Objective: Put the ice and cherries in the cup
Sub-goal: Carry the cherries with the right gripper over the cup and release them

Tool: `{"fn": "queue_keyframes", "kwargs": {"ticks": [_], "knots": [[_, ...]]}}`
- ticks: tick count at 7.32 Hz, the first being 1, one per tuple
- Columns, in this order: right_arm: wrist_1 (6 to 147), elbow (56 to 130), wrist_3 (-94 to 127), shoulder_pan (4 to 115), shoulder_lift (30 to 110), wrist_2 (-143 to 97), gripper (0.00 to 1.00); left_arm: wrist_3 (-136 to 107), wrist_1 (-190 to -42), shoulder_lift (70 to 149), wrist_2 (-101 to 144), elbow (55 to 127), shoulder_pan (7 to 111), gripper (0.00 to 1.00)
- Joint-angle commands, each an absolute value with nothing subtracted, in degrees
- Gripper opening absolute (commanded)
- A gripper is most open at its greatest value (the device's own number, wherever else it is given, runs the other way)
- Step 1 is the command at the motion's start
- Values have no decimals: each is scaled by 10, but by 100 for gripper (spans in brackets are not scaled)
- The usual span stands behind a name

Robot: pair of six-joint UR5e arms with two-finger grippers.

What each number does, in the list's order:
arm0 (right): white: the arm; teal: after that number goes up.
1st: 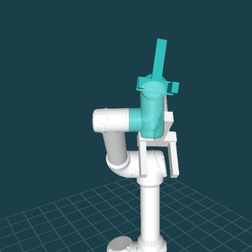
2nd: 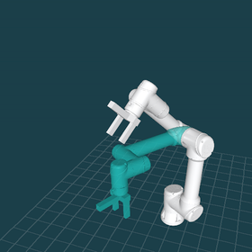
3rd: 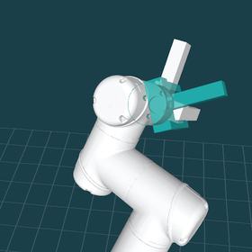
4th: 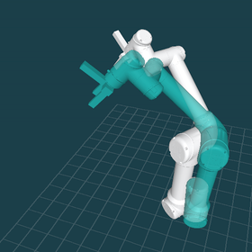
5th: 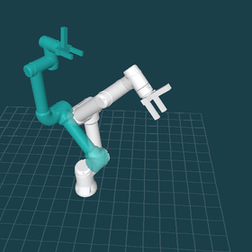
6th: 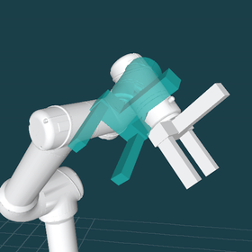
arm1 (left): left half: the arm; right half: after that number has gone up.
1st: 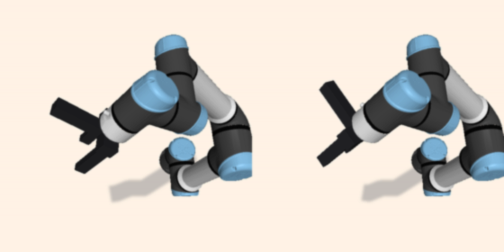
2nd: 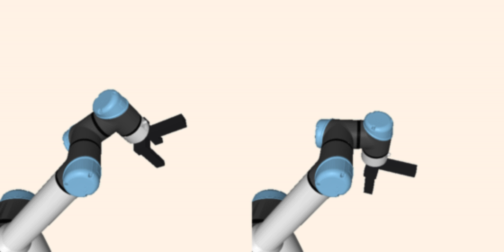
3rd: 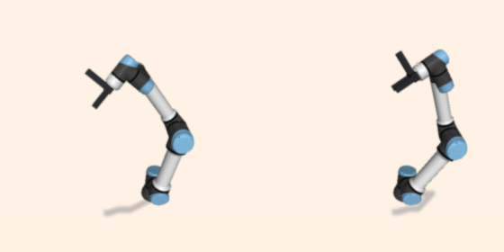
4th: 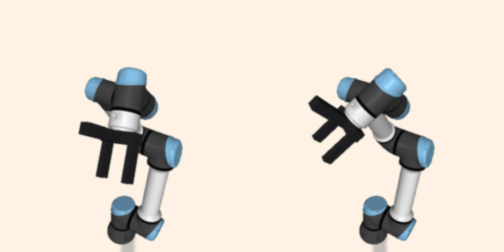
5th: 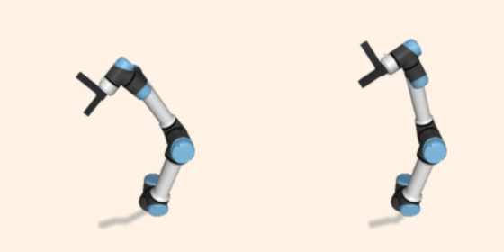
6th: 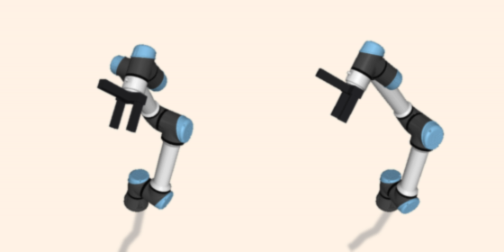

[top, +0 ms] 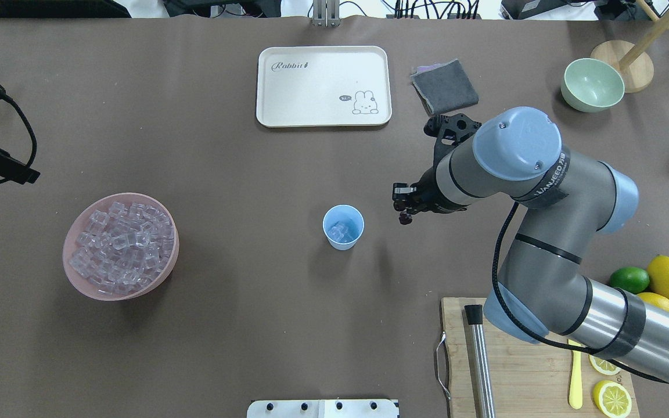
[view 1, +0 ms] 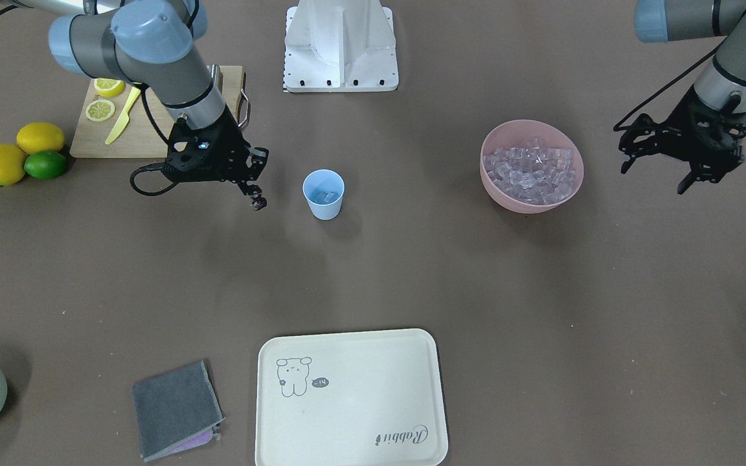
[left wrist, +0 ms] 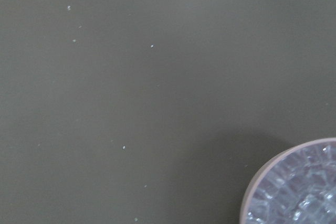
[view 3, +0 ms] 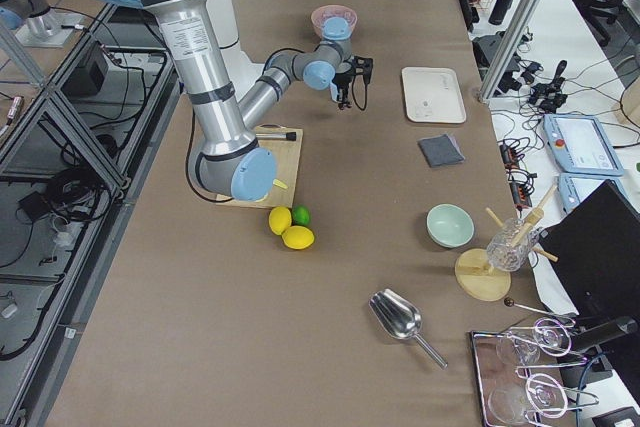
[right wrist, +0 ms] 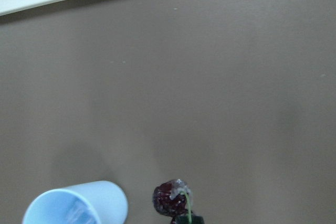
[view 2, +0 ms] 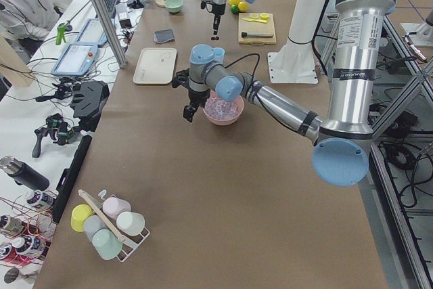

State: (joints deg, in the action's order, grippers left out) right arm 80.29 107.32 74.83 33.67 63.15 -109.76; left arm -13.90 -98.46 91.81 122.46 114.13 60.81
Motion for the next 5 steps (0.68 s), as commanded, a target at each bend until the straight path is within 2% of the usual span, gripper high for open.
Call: {"fn": "queue_keyframes", "kwargs": {"ticks": [1,5], "knots": [[814,1080,751,309,589,-1085,0,-133,-984,911,1233,1133,613,97],[815,1071,751,264,570,-1034,0,-133,-985,910,1245,1139,615,97]]}}
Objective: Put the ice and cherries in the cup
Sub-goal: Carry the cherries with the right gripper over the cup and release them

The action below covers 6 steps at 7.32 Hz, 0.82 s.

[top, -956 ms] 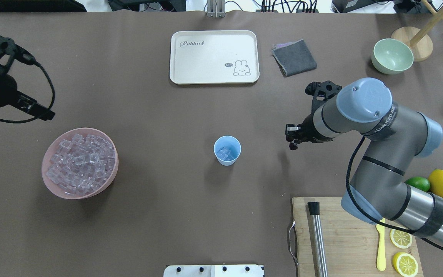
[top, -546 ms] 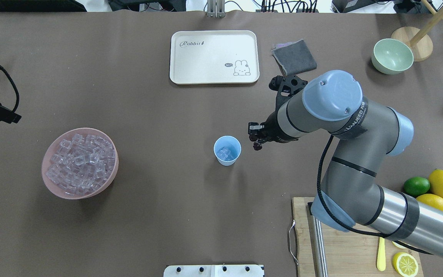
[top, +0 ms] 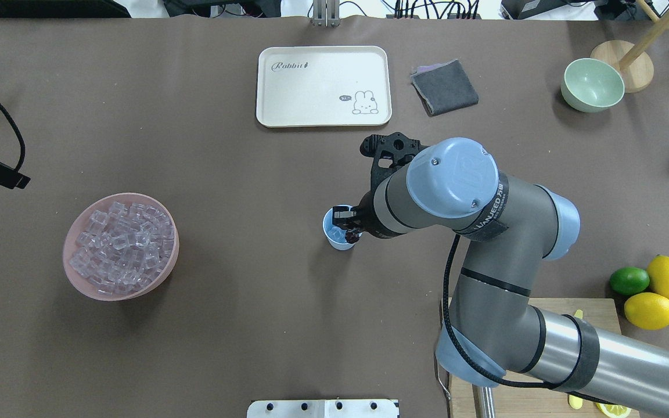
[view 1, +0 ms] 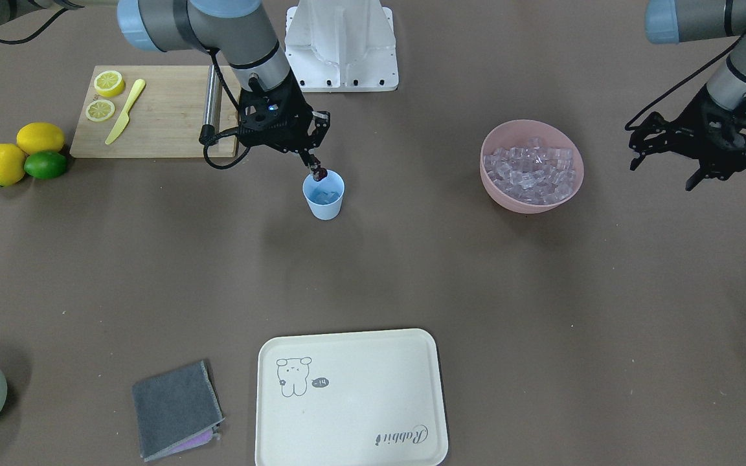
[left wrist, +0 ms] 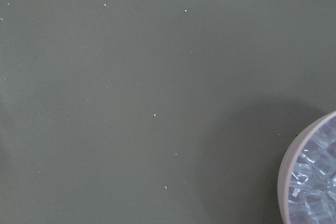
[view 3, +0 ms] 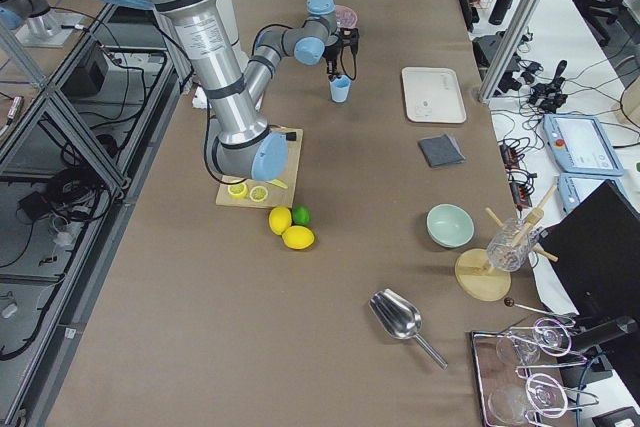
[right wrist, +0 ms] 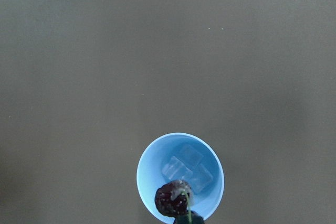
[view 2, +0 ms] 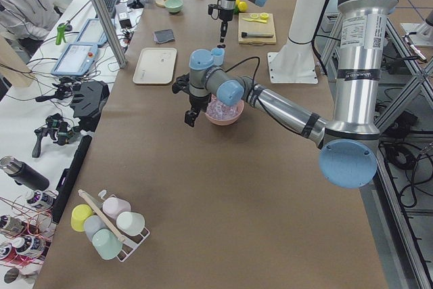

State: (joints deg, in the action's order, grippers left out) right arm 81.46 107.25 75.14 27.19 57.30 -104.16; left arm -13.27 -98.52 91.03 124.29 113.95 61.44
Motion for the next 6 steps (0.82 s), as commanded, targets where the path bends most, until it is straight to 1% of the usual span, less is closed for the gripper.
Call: {"fn": "queue_keyframes", "kwargs": {"ticks": [1,4,5,6], "knots": [[815,1069,751,264,567,-1034,0,-133,-985,910,1245,1140,618,97],[812,1053,743,272,560,-1024,0,-134,-985,910,1245,1141,621,97],[815,1046,743,279,547,-1025,0,-134,-985,910,1245,1140,621,97],[812,1037,743,279,546,-1025,18,-134,-985,910,1245,1139,621,97]]}}
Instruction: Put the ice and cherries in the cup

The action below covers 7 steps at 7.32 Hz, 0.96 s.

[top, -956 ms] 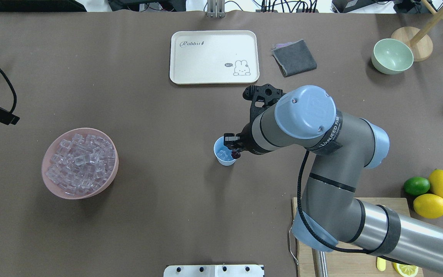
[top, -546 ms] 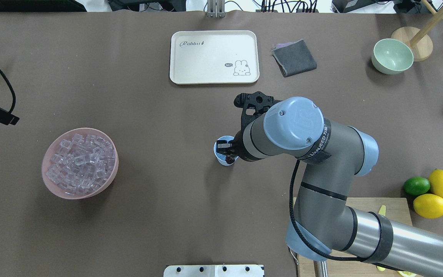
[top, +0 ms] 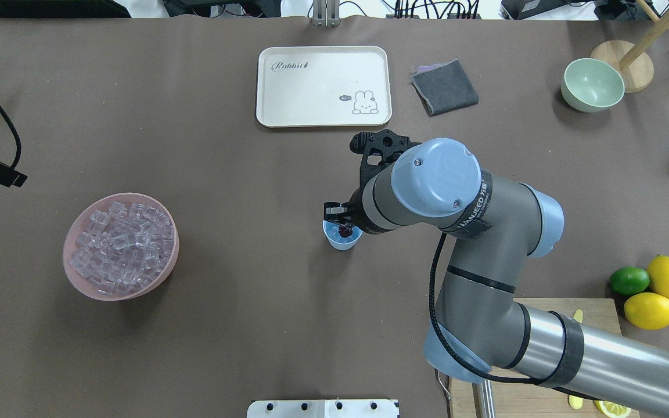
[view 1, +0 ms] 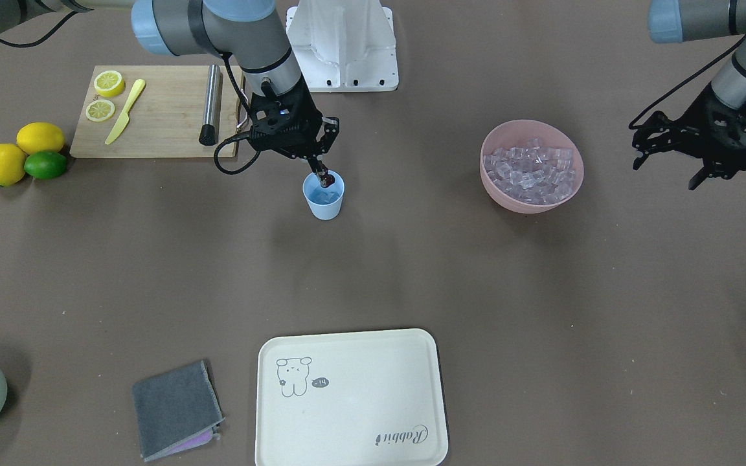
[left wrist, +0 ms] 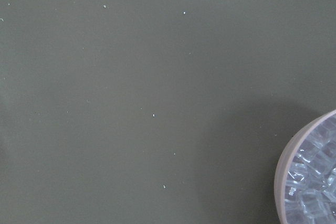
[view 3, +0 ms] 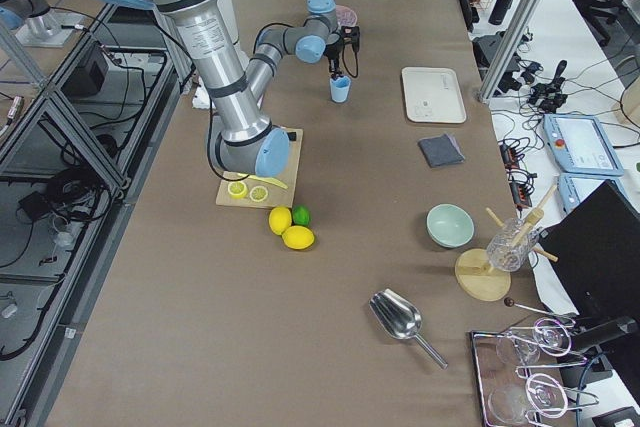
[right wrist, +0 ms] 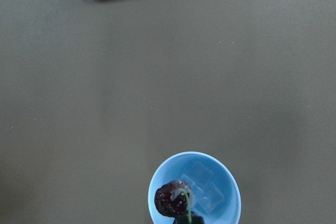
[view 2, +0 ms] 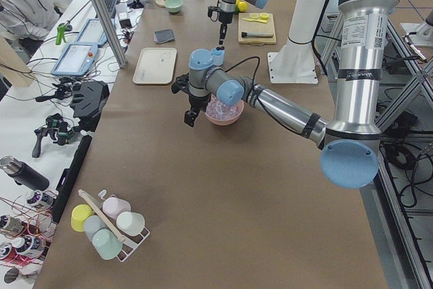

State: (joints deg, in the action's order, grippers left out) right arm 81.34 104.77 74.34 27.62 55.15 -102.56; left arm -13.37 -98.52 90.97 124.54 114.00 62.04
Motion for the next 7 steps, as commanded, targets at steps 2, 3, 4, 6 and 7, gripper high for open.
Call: {"fn": "queue_keyframes", "kwargs": {"ticks": [2,3,4,6,7], "knots": [[812,1038,742,279,548,-1025,100,-131,-980,909,1247,1125,621,97],[818,1055,730,310,561,-1042,100,-137,-975,905,1247,1115,630,97],[844,1080,682,361,593,-1094,100,-136,-972,884,1246,1114,649,97],[869,1095,491,508,679,-1222,100,-128,-976,848,1248,1082,706,97],[869,1091,374,571,739,-1258,100,-97,-970,837,1255,1075,768,97]]}}
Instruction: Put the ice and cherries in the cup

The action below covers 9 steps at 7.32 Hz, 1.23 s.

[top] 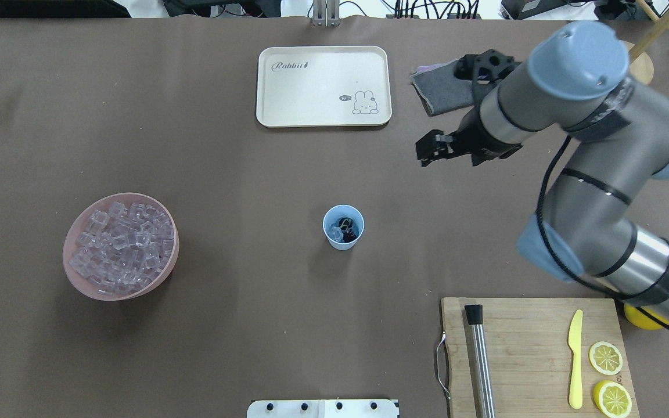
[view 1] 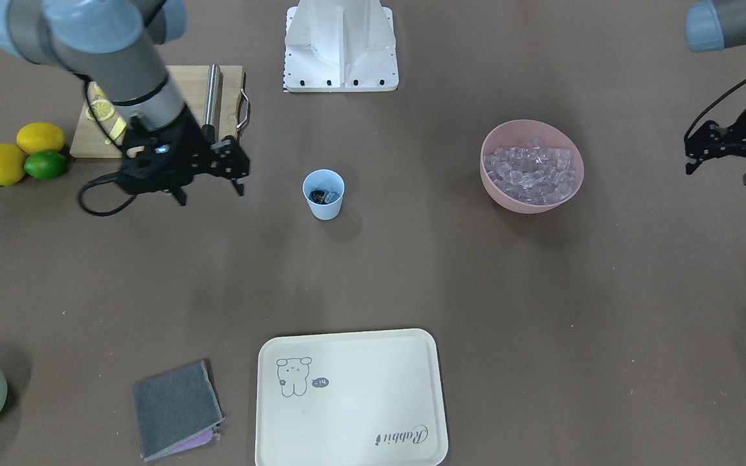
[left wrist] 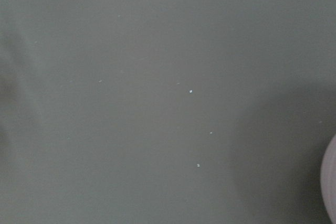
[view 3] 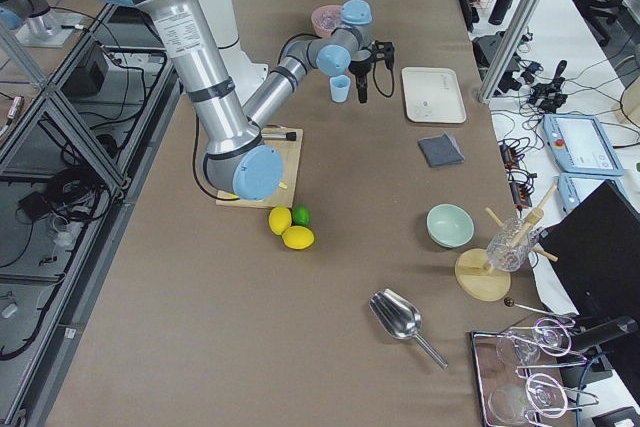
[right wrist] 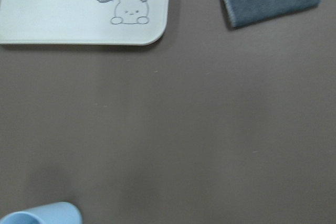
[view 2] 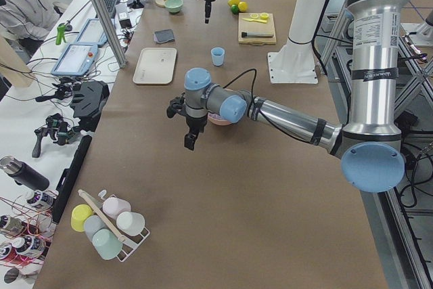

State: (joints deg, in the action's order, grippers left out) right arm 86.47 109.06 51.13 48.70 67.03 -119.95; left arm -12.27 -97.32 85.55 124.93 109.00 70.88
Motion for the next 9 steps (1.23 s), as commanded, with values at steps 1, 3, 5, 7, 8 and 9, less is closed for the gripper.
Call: {"fn": "queue_keyframes", "kwargs": {"ticks": [1,3,5,7,8,9], "knots": [[871,1084,244,634,806,-1269,100,-66,-969,833,1300,1045,806,97],[870,1014,8,771,881,-1317,100,-7,-969,809,1347,1025,876,97],[868,954,-148,864,930,-1321,100,54,-964,798,1367,993,885,97],[865,911,-212,876,933,-1323,100,60,-969,786,1368,997,896,97],[865,911,-211,877,929,-1325,100,56,-964,785,1368,999,898,97],[866,908,-207,876,924,-1323,100,56,-957,792,1367,1001,906,97]]}}
